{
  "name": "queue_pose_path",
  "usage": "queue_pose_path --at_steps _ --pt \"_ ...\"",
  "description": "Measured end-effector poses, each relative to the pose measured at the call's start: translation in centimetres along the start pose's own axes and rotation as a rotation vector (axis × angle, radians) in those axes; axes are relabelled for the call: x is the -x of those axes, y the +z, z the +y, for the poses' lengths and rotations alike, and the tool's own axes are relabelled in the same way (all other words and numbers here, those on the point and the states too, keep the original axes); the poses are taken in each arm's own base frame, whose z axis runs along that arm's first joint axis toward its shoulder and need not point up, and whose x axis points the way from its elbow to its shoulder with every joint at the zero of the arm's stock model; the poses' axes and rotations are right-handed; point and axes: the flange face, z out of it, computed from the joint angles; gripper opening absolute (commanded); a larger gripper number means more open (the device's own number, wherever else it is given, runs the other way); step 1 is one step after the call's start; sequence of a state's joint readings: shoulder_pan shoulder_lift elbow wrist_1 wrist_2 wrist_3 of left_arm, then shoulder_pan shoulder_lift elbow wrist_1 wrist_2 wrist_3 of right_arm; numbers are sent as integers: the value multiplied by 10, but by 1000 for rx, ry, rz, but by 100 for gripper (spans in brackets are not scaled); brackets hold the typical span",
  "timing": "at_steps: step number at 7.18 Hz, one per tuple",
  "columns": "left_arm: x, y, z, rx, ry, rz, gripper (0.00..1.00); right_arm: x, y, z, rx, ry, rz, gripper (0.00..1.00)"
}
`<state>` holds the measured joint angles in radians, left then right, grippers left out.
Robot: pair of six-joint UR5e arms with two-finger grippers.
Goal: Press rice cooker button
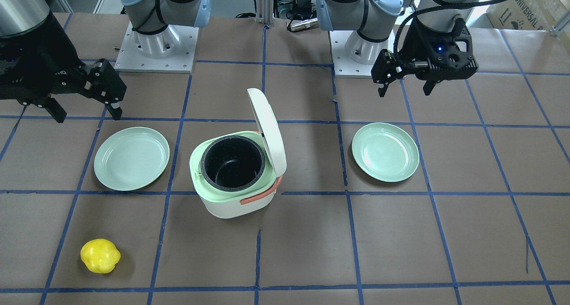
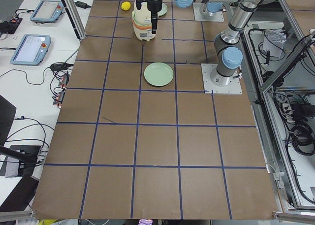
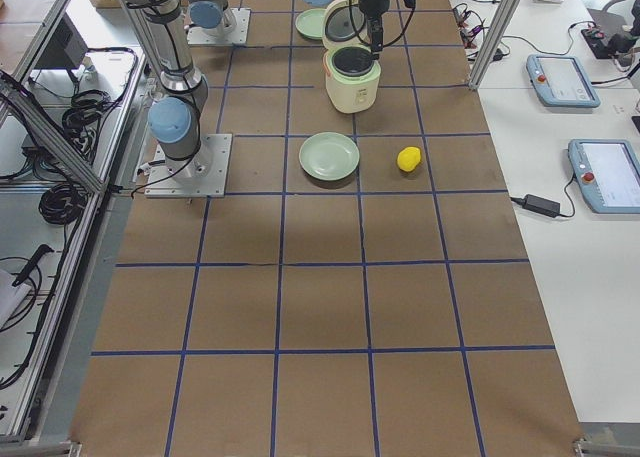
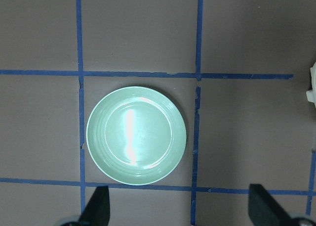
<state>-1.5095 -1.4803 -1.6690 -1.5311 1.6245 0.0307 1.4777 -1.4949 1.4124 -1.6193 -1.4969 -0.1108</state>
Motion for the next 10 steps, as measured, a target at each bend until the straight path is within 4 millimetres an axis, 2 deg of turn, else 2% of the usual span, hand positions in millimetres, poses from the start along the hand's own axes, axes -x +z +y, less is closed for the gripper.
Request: queue_pose_path --at_steps 2,5,7,10 --pt "0 0 0 0 0 0 100 4 -10 12 -38 -1 -4 100" --pt "0 0 0 0 0 0 100 19 -13 31 -46 -11 -62 100" --pt "0 0 0 0 0 0 100 29 -11 36 -40 -27 -61 100" --pt "0 0 0 0 0 0 100 26 -1 43 -18 -30 -17 100"
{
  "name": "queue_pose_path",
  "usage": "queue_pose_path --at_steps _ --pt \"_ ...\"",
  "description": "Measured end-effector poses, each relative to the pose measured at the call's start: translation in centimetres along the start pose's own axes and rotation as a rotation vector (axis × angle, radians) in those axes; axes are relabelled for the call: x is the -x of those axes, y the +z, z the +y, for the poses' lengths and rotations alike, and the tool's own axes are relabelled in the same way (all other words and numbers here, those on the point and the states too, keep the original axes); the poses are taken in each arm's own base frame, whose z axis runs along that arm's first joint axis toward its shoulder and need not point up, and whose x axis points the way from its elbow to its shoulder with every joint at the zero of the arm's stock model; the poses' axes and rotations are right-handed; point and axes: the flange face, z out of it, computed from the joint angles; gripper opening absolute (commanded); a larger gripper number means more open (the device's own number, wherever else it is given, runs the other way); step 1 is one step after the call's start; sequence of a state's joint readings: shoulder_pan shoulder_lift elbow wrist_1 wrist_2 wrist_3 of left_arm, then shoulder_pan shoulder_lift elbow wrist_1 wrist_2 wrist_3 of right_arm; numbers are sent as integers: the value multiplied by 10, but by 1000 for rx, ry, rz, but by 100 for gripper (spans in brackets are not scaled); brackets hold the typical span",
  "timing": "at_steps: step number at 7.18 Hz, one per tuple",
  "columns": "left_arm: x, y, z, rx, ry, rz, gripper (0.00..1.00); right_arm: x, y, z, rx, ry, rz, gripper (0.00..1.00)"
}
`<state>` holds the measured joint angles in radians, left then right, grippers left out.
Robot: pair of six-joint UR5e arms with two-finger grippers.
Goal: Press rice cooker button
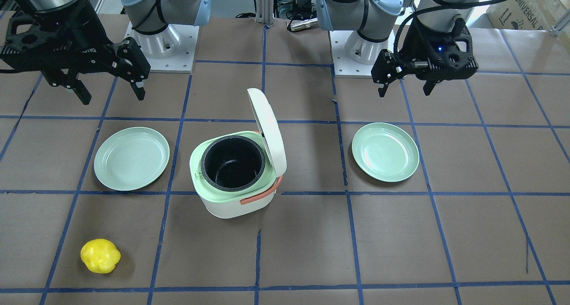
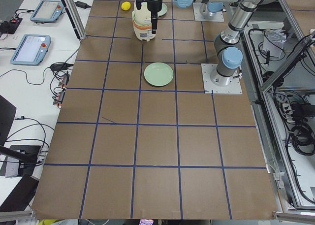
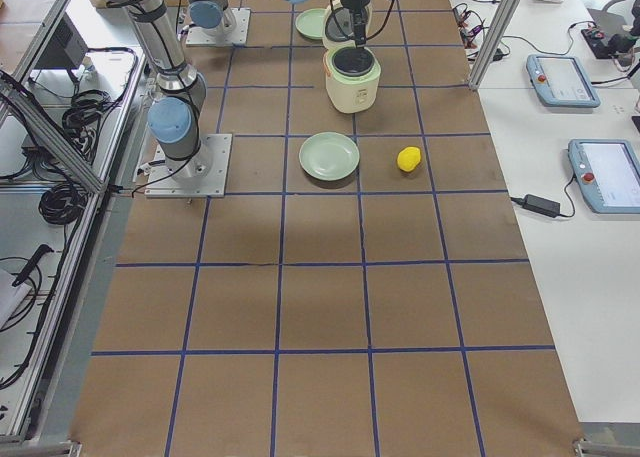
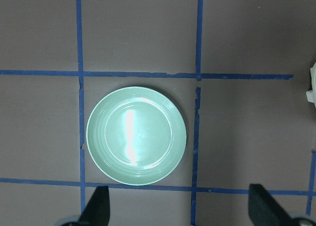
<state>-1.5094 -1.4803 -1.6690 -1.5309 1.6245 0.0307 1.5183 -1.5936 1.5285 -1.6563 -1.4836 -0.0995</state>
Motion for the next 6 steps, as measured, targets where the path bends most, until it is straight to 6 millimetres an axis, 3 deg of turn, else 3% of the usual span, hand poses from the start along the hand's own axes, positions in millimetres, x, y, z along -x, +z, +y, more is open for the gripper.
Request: queue_pose_path --at_steps 4,6 --pt "0 0 0 0 0 0 100 -5 6 4 19 2 45 100" --pt "0 0 0 0 0 0 100 -6 22 8 50 7 44 100"
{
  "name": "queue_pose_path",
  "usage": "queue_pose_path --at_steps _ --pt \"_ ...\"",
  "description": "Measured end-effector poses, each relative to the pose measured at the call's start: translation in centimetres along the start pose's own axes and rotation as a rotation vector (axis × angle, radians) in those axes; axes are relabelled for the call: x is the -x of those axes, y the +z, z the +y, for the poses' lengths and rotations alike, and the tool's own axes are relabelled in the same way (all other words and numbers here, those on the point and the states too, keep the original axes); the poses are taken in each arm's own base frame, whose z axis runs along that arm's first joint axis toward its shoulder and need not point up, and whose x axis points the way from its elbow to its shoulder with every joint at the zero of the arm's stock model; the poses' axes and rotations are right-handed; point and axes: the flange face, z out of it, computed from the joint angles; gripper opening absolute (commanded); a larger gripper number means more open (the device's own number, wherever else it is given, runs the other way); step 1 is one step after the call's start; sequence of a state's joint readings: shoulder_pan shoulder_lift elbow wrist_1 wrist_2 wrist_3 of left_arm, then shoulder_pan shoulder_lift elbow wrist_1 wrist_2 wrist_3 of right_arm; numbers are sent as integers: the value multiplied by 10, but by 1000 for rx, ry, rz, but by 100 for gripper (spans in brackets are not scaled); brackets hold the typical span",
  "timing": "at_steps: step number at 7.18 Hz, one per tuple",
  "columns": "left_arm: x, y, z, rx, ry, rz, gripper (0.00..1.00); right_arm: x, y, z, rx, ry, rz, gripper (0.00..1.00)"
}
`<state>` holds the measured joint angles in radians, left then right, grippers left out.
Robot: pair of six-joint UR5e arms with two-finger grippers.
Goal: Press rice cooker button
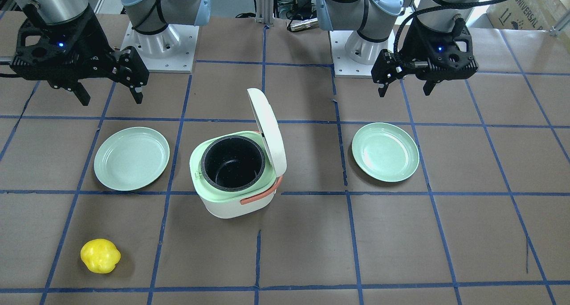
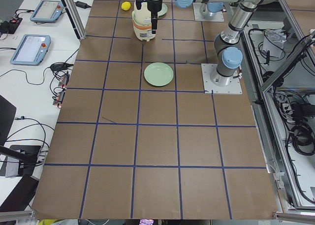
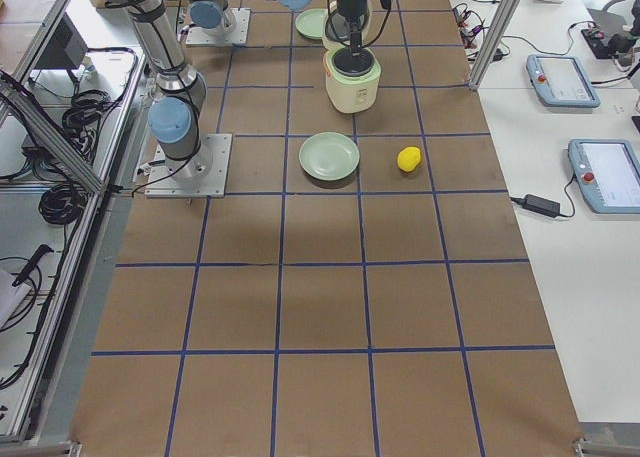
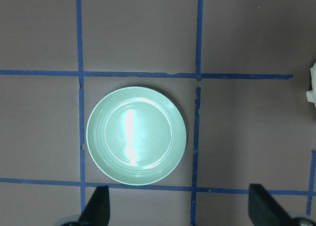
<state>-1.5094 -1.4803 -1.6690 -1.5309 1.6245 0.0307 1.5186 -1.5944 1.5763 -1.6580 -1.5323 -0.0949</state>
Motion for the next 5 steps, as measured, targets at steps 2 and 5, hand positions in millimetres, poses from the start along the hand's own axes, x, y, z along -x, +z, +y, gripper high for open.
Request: queue_pose_path --at_steps 2,5 --pt "0 0 0 0 0 0 100 0 8 1 12 0 -2 100" --pt "0 0 0 0 0 0 100 0 10 1 13 0 -3 100"
